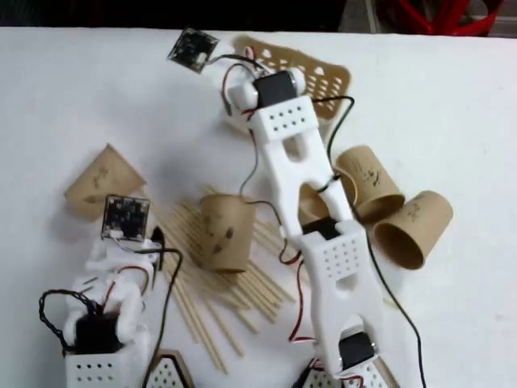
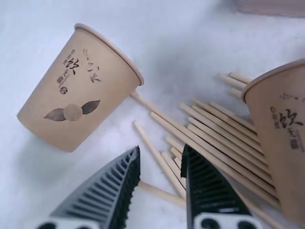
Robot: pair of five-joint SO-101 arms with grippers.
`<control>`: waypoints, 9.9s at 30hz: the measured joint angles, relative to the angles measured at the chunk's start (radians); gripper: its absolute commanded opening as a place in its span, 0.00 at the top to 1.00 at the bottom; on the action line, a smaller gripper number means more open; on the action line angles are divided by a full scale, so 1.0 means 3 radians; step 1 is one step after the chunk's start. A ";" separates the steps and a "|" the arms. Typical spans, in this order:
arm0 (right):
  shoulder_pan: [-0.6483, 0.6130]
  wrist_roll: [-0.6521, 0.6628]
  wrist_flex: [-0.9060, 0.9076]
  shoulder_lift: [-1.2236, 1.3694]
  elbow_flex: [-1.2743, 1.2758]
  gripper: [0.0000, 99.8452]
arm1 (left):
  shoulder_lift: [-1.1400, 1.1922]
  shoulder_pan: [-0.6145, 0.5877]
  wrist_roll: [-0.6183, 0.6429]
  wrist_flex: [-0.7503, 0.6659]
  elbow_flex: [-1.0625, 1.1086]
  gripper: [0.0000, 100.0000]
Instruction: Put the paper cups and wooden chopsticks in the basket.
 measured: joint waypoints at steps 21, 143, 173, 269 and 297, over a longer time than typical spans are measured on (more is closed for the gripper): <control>-0.0389 0.0107 0.0742 -0.0281 0.0005 0.91 | 0.0000 0.0000 0.0000 0.0000 0.0031 0.84; 0.0471 -0.1795 0.0261 -0.3703 0.1601 0.98 | 0.0000 0.0000 0.0000 -0.0061 0.0113 0.84; 0.0854 -0.2066 -0.0711 -0.1979 0.1591 0.98 | 0.0000 0.0000 0.0000 -0.0061 0.0113 0.84; 0.3319 0.1805 -0.2000 -0.4363 0.6025 0.98 | 0.0000 0.0000 0.0000 -0.0061 0.0113 0.84; 0.2404 -0.0506 -0.1749 -0.5948 0.5079 0.98 | 0.0000 0.0000 0.0000 -0.0061 0.0113 0.84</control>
